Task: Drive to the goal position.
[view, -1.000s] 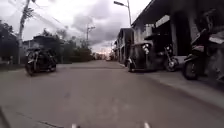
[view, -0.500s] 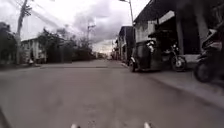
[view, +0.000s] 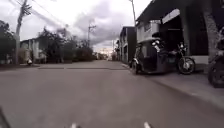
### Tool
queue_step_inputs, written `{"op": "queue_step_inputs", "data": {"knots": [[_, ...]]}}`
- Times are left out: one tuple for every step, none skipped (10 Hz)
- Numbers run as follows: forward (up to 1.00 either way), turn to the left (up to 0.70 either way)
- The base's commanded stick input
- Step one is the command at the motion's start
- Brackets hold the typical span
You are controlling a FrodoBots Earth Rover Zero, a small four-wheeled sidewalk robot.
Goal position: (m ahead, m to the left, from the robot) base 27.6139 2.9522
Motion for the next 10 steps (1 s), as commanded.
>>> {"op": "queue_step_inputs", "data": {"knots": [[0.7, 0.0], [0.7, 0.0], [0.7, 0.0], [0.7, 0.0], [0.7, 0.0], [0.7, 0.0], [0.7, 0.0], [0.7, 0.0], [0.7, 0.0], [0.7, 0.0]]}}
